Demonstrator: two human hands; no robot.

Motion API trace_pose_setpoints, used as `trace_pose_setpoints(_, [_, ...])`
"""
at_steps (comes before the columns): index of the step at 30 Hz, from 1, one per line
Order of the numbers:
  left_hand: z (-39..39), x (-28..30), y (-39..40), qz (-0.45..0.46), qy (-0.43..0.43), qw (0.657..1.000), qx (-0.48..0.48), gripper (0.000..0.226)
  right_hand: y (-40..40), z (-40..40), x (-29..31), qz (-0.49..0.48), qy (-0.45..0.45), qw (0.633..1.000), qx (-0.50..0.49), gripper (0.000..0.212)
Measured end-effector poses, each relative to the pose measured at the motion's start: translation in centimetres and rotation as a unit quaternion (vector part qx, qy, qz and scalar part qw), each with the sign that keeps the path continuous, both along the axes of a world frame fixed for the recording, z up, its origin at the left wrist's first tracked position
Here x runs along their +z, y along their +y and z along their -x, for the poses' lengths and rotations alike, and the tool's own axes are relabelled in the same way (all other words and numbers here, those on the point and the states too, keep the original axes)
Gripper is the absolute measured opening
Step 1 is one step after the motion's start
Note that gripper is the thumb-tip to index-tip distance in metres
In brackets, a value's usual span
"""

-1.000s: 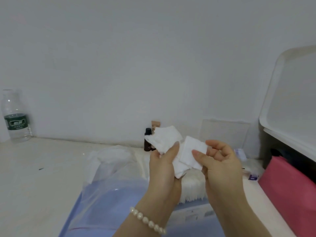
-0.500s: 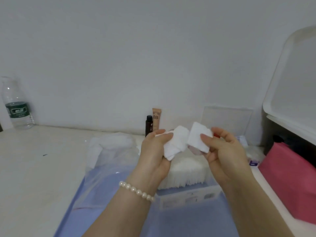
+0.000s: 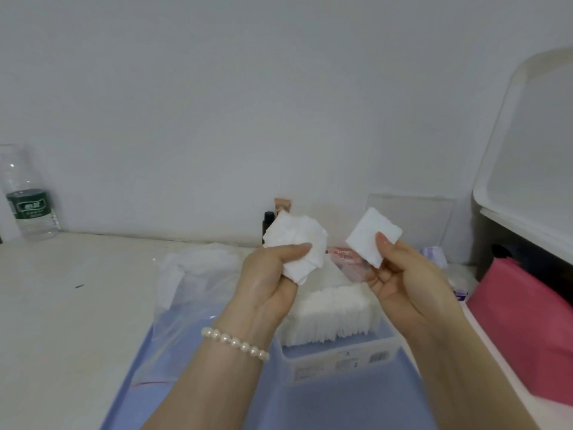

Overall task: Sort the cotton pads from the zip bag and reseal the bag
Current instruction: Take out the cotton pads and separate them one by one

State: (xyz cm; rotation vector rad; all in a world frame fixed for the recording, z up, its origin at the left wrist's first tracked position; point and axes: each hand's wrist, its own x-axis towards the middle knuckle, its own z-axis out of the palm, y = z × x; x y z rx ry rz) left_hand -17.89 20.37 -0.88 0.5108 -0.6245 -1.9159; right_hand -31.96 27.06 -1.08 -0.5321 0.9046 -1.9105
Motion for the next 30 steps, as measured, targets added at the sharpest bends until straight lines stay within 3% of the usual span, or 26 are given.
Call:
trace_pose_setpoints(8, [1.9,-1.2,1.8,0.017,0.005,0.997,-0.070,0.026,0.5,-0.7,0.7,-0.008,0.088,0.995,0.042,0.018])
trace_pose_setpoints(12, [2.4,-0.9,2.5,0.030,0.027,0.996,-0.085,0.024,0.5,-0.8,0.4,-0.054,0.193,0.980,-0.015,0.017])
trace_pose_setpoints(14, [2.5,-0.7,2.7,0.024,0.046,0.994,-0.097,0.035,0.4,-0.7,0.2,-0.066,0.224,0.971,-0.039,0.014])
trace_pose_setpoints(17, [2.4,-0.6,2.7,-0.012,0.068,0.991,-0.113,0.044,0.5,-0.7,0.4,-0.065,0.247,0.965,-0.056,0.008])
trace_pose_setpoints(24, [2.3,-0.9,2.4,-0.018,0.054,0.992,-0.109,0.023,0.7,-1.1,0.5,-0.048,0.283,0.953,-0.096,0.007])
trace_pose_setpoints(30, [2.4,-1.2,2.2,-0.007,0.059,0.992,-0.111,0.031,0.6,-1.5,0.6,-0.030,0.302,0.946,-0.116,0.013])
